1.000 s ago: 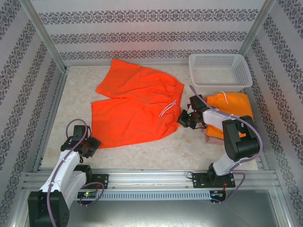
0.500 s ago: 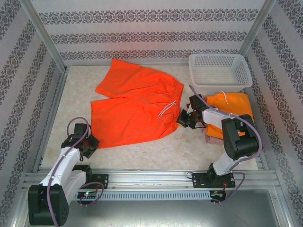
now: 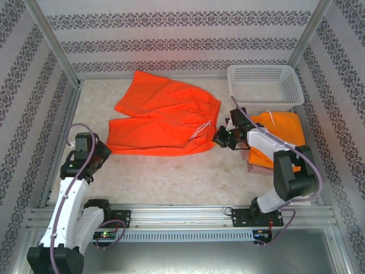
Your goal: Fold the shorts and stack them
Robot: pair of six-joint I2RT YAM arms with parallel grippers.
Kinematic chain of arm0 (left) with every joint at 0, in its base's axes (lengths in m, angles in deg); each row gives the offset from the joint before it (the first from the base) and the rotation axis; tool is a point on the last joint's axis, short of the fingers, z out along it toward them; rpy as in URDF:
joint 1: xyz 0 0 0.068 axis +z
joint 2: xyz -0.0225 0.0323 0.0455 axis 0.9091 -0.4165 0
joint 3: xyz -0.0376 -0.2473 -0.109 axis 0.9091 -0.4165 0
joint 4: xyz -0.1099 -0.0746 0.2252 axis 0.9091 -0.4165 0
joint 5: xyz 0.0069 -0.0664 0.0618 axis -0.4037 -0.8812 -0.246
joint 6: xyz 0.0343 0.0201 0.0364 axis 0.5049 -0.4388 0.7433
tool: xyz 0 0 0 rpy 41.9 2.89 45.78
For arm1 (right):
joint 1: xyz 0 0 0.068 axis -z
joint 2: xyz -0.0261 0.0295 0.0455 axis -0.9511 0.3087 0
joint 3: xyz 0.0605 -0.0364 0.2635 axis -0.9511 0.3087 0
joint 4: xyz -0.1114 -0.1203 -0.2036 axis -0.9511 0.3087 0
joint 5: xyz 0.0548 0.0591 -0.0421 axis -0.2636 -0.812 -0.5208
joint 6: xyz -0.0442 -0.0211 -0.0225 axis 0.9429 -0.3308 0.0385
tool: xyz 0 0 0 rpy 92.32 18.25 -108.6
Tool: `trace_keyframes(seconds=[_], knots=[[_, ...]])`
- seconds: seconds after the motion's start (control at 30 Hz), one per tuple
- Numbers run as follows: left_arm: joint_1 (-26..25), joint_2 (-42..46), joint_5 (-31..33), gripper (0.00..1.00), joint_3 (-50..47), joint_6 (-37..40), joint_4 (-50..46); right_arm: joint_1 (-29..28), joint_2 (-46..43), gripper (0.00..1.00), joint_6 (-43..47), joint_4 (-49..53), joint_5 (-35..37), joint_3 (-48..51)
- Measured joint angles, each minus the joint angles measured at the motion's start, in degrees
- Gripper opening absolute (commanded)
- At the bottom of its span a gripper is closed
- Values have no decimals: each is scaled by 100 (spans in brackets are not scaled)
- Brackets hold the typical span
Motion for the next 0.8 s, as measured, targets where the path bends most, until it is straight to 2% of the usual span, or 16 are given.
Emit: trace_keyframes(seconds=[0.4,0.6,0.8], knots=[[33,-284,297,0,2146,542,-608,-13,-960,0,-57,461,-562,-673],[35,-492,404,0,3300,914,-826,-50,-1237,0,-149,597,-813,-706],[35,-859,310,0,3965,1154,-949,-109,-1318,0,-413,608,-1069,-625]])
